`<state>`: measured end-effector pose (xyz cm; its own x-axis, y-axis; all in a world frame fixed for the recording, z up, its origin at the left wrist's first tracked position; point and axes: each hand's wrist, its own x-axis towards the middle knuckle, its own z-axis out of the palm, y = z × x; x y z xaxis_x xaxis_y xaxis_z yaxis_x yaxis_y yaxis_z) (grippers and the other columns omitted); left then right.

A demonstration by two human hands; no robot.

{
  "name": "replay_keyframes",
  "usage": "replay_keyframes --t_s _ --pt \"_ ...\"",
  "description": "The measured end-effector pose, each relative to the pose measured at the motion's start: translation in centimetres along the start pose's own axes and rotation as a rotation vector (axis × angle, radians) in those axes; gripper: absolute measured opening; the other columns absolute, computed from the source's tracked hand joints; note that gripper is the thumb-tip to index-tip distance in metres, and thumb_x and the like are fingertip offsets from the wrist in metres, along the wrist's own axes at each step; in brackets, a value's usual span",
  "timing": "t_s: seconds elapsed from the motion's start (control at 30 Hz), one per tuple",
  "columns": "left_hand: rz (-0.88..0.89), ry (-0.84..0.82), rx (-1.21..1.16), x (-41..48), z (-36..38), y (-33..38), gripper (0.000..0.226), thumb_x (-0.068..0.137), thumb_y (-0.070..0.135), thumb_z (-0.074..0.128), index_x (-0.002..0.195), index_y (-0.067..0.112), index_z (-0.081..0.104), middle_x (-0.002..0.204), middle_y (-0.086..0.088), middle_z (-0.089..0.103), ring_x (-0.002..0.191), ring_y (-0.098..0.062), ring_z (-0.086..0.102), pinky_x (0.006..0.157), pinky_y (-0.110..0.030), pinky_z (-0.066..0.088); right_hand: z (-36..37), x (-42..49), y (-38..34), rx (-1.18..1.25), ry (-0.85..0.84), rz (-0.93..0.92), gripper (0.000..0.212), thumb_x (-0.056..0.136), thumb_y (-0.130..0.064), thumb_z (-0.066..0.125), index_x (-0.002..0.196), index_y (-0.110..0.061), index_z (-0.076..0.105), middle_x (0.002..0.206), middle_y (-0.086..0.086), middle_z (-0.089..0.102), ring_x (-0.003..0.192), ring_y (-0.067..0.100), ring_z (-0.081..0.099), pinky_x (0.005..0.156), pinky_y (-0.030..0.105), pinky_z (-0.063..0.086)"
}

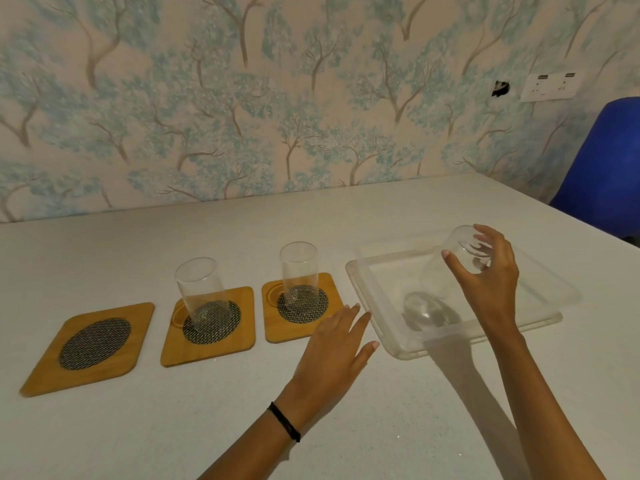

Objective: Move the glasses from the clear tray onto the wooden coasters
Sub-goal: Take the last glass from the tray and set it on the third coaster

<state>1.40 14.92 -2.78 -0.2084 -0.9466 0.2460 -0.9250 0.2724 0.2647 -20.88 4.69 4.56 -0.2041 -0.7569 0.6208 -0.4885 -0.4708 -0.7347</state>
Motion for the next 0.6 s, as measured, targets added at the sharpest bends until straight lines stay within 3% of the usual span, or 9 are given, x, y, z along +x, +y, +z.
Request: replay_keyframes --t_s 0.3,0.5,0.6 --pt "-0.095 0.079 -0.042 -4.9 -2.6 -6.0 0.051 0.097 0.049 0.030 0.143 0.027 0.034 0.154 0.003 0.032 0.143 -0.013 0.025 0.116 -0.031 0.023 2.8 -3.3 -5.6 0.105 -0.099 -0.033 0.060 0.073 -0.029 0.076 0.125 -0.022 0.048 0.123 0.005 0.054 0.106 0.016 0.057 0.086 0.031 0.050" --pt "-0.183 0.183 -0.052 -8.3 -6.1 -11.1 0.042 0.096 0.039 0.045 0.132 0.019 0.051 0.140 -0.004 0.052 0.131 -0.021 0.047 0.107 -0.035 0.038 5.6 -6.1 -8.5 0.133 -0.224 -0.063 0.063 0.071 -0.031 0.076 0.127 -0.022 0.047 0.122 0.004 0.056 0.105 0.015 0.058 0.084 0.027 0.049" --pt "-0.218 0.231 -0.021 -10.0 -7.7 -13.3 0.036 0.094 0.031 0.053 0.126 0.016 0.058 0.132 -0.006 0.060 0.122 -0.022 0.056 0.098 -0.029 0.042 7.3 -7.5 -10.0 0.167 -0.301 -0.065 0.063 0.070 -0.038 0.074 0.126 -0.026 0.047 0.119 0.001 0.056 0.103 0.010 0.058 0.083 0.023 0.049"
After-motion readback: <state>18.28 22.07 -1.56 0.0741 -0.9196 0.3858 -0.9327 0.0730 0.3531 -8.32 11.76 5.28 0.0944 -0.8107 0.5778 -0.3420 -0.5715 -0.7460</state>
